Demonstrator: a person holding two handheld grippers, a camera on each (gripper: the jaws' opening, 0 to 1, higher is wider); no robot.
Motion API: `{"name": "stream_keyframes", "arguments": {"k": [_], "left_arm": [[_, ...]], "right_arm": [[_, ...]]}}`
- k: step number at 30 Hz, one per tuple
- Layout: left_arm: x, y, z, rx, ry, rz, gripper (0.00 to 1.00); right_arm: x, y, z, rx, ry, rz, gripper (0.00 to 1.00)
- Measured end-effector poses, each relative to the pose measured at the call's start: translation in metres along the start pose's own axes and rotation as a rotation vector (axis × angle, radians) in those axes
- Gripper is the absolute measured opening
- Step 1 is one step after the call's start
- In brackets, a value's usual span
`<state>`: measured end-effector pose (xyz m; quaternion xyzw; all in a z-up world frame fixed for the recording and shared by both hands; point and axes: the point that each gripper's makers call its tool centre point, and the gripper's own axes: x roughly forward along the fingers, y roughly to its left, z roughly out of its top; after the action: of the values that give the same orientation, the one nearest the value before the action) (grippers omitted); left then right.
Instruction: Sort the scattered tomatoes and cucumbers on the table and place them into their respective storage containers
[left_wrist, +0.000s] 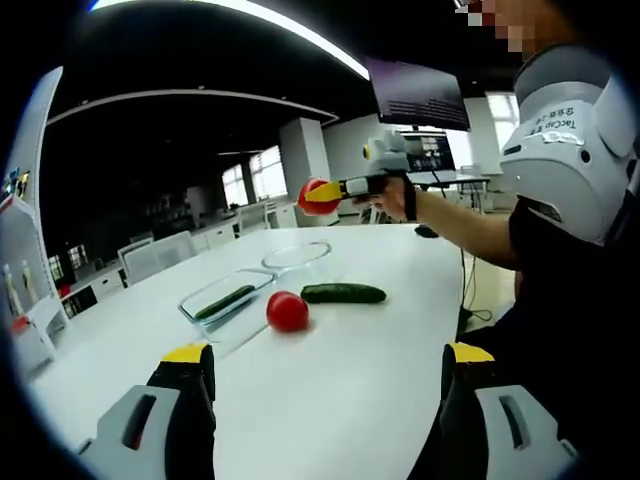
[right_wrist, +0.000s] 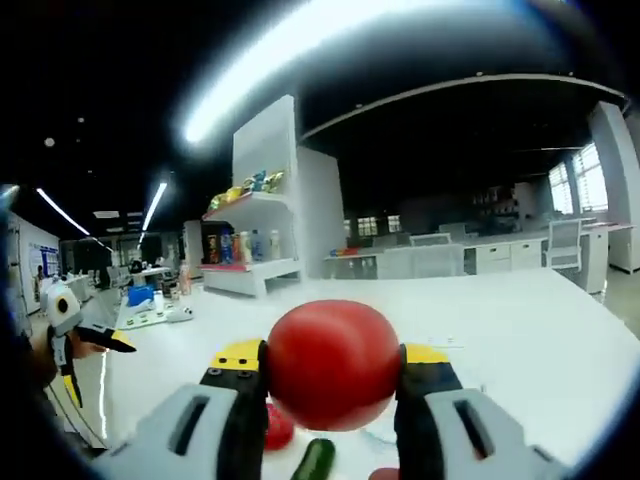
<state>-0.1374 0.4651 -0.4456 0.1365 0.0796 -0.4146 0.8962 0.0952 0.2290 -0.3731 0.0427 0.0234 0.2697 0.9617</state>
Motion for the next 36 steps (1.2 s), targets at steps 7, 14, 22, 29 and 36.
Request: {"name": "stream_keyframes", "arguments": {"k": [7, 14, 22, 29, 36], "left_arm": [[-0.002, -0.002, 0.0, 0.007, -0.002, 0.002, 0.93], [-0.004, -0.002, -0.002, 0.01, -0.001, 0.007, 0.93], [-0.007, 0.002, -0.008, 0.004, 0.009, 0.031, 0.92], [-0.003, -0.001, -0.011, 0.021, 0.017, 0.022, 0.92], [-0.003, -0.002, -0.012, 0.024, 0.017, 0.022, 0.92]], "right_arm": [[0.051, -0.043, -0.036, 0.094, 0.073, -0.066, 0.44], [0.09, -0.062, -0.082, -0.015, 0.14, -0.101, 0.44], [0.104, -0.069, -0.112, -0.252, 0.229, -0.154, 0.44], [0.105, -0.07, -0.124, -0.166, 0.302, -0.19, 0.44], [0.112, -0.065, -0.135, -0.195, 0.364, -0.179, 0.45]]}}
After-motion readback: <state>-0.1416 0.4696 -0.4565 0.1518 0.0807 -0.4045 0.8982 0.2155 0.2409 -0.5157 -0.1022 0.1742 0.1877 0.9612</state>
